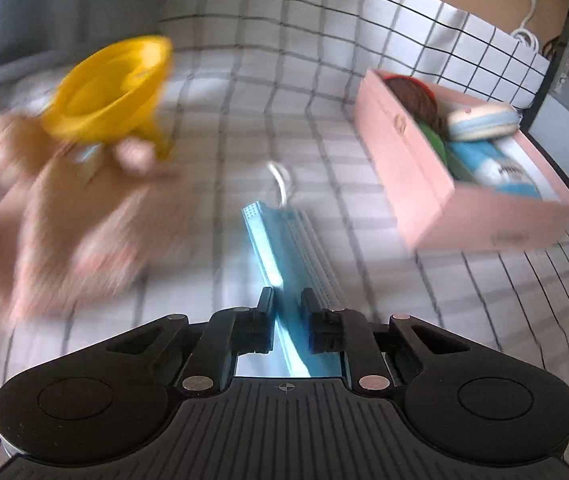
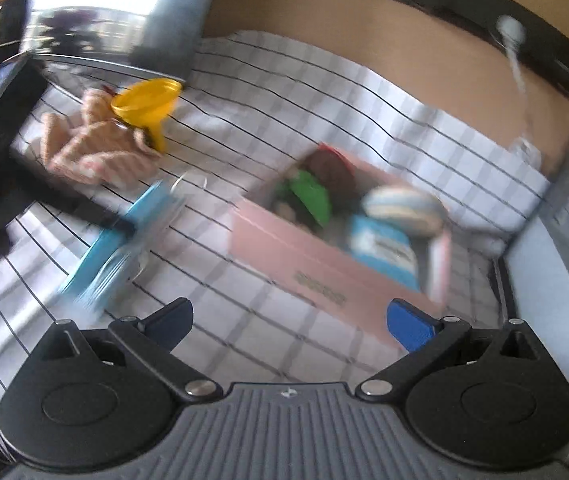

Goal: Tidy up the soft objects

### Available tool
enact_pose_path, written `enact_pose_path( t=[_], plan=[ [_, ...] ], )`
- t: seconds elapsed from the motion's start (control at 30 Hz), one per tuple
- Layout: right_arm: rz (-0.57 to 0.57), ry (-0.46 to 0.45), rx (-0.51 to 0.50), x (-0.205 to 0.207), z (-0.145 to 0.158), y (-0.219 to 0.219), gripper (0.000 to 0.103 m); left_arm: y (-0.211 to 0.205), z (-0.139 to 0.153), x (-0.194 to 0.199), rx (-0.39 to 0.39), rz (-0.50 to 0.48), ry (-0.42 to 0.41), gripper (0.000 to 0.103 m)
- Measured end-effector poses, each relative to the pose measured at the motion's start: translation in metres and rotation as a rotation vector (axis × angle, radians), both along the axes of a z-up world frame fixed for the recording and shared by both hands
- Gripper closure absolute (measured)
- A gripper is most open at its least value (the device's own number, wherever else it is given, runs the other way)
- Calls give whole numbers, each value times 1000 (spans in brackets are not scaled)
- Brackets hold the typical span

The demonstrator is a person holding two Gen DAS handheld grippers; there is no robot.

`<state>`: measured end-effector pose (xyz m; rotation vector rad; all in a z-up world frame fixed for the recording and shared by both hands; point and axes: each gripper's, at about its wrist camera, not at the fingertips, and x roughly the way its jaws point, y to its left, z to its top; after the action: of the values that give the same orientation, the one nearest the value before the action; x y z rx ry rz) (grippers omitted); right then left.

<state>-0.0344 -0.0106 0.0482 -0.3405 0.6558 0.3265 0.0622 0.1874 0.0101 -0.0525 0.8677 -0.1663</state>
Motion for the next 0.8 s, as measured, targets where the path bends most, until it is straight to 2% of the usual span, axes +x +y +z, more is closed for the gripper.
enact_pose_path(
  t=[0.13,0.27,0.4,0.43,0.47,0.5,0.53,0.57,0.6,0.7,0.8],
  plan=[
    [107,0,26,21,4,32,0,36,1,-58,-56,109,26,89],
    [238,10,60,45,12,75,0,77,4,-93,-45,241,45,89],
    [345,-87,66,68,28,132,1,106,5,-108,-22,345,51,88],
    [370,-114,72,74,31,148,3,112,6,-110,-12,364,53,88],
    [395,-136,77,79,34,164,12,117,6,-112,-4,378,53,88],
    [421,-152,69,85,35,182,28,121,6,-114,-5,387,52,88],
    [453,-162,48,92,35,202,38,124,7,-114,-15,394,49,88],
    [478,-174,24,98,33,222,57,129,6,-116,-33,396,47,88],
    [494,-191,-8,104,31,245,61,133,6,-119,-60,394,44,88],
    [497,-257,-79,124,20,306,61,136,2,-123,-132,366,36,88],
    [476,-235,-117,151,6,356,58,133,-1,-126,-160,354,9,88]
  ],
)
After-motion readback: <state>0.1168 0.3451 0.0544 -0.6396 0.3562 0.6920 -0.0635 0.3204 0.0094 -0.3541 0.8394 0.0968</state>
